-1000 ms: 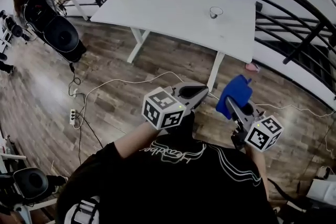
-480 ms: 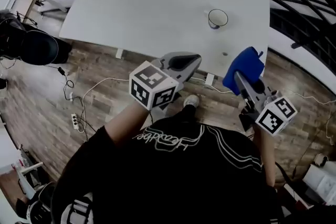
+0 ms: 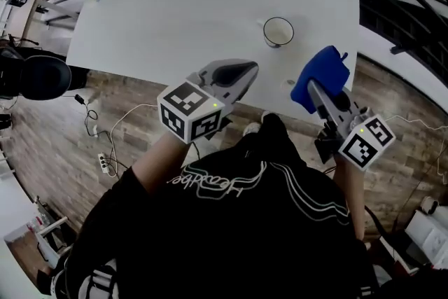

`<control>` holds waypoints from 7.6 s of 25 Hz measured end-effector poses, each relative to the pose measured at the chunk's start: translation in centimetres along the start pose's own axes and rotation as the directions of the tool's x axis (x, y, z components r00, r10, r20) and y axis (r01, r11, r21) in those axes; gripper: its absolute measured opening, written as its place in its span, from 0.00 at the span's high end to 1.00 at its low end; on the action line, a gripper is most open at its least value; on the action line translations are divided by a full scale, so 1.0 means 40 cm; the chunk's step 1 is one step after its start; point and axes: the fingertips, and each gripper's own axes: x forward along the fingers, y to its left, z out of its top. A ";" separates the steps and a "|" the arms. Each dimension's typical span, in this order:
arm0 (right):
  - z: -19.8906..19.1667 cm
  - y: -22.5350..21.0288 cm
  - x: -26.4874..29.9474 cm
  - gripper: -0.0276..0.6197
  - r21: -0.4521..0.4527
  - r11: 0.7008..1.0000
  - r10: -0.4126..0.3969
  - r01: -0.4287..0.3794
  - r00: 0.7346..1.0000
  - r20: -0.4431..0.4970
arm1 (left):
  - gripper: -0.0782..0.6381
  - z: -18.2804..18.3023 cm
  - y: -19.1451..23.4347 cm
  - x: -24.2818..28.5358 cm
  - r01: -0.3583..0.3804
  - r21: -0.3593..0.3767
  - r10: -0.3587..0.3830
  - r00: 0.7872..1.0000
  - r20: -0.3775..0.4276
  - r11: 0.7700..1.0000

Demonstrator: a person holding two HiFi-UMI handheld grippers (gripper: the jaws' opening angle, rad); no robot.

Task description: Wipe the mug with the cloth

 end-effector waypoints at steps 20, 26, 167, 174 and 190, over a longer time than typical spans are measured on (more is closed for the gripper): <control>0.044 -0.235 0.228 0.88 0.021 0.992 0.122 -0.121 0.976 -0.179 | 0.88 -0.039 0.342 0.146 -0.165 -0.074 0.161 0.985 -0.063 0.983; 0.114 -0.323 0.222 0.88 -0.005 0.983 0.177 -0.182 0.961 -0.212 | 0.80 -0.051 0.366 0.256 -0.188 -0.049 0.181 0.976 -0.120 0.981; -0.083 -0.281 0.090 0.88 0.451 0.885 -0.113 0.118 0.993 -0.038 | 0.82 -0.224 0.193 0.186 -0.113 0.049 0.121 0.967 -0.225 0.992; -0.076 -0.262 0.110 0.88 0.496 0.865 -0.115 0.071 0.992 0.057 | 0.82 -0.233 0.176 0.181 -0.088 0.070 0.103 0.963 -0.247 0.994; -0.136 -0.325 0.159 0.88 0.515 0.838 -0.197 0.181 0.980 -0.023 | 0.82 -0.238 0.156 0.180 -0.063 0.071 0.080 0.961 -0.265 0.996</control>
